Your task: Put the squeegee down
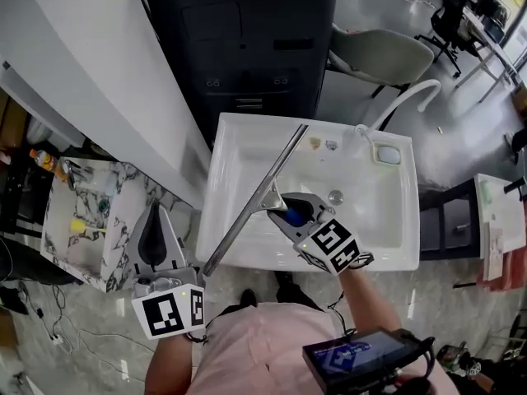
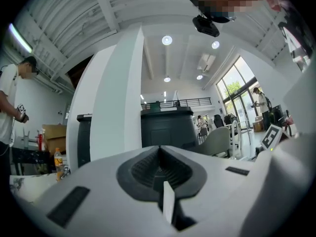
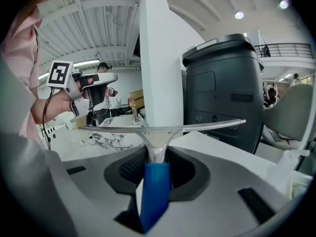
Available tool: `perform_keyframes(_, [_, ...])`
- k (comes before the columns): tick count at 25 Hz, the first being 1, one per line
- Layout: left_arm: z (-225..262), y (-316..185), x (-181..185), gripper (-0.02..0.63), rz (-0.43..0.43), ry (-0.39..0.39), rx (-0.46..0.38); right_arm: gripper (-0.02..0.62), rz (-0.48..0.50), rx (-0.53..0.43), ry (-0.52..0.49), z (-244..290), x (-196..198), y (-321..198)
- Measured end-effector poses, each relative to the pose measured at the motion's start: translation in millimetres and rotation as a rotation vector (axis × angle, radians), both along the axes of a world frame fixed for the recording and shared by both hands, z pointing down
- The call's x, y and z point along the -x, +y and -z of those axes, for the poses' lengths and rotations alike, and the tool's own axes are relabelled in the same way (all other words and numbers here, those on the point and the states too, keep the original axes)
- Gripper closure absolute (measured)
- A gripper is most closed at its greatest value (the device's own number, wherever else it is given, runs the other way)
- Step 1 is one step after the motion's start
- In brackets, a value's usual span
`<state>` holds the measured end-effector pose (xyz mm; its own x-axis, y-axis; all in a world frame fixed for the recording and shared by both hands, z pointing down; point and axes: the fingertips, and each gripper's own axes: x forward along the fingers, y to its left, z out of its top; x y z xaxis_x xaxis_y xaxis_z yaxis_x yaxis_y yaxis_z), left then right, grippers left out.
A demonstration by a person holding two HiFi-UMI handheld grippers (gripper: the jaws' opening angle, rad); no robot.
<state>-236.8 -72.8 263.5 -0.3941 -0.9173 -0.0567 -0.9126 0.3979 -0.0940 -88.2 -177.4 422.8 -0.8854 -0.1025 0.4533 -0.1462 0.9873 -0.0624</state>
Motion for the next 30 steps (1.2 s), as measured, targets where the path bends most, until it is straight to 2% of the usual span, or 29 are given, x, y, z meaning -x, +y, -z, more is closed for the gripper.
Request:
perform_keyframes(10, [-18.9, -5.1, 7.6, 0.597, 0.087, 0.003, 0.082, 0.482, 0.139, 0.107, 0.07, -53.6, 8.8, 1.5])
perform_keyframes(18, [-35.6, -10.7, 8.4, 0.597, 0.126, 0.008, 0.14, 0.482, 0.231, 0.183, 0.116, -91.1, 10.4, 8.1])
perform_keyframes(30, [-58.4, -26.7, 12.3, 0.597, 0.146, 0.029, 0.196, 0.482, 0.295, 0.261, 0.2, -136.2, 7.3, 5.9])
